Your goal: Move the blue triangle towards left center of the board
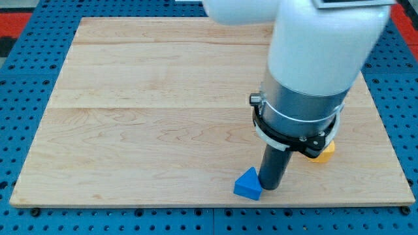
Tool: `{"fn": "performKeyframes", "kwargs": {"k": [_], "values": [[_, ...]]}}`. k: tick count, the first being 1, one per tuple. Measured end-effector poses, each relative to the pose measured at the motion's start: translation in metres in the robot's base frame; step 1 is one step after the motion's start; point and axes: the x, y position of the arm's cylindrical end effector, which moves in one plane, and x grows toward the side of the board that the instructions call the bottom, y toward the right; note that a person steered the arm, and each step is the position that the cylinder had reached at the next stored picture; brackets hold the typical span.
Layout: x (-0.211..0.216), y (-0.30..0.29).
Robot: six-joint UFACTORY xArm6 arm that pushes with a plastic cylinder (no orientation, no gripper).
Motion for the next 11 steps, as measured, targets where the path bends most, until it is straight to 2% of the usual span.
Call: {"fn": "performKeyframes", "kwargs": {"k": [2, 3, 5, 7, 8, 11], "values": [[0.029, 0.072], [0.030, 0.068], [0.029, 0.030], [0.024, -0.047], [-0.002, -0.053], [-0.064, -0.134]]}}
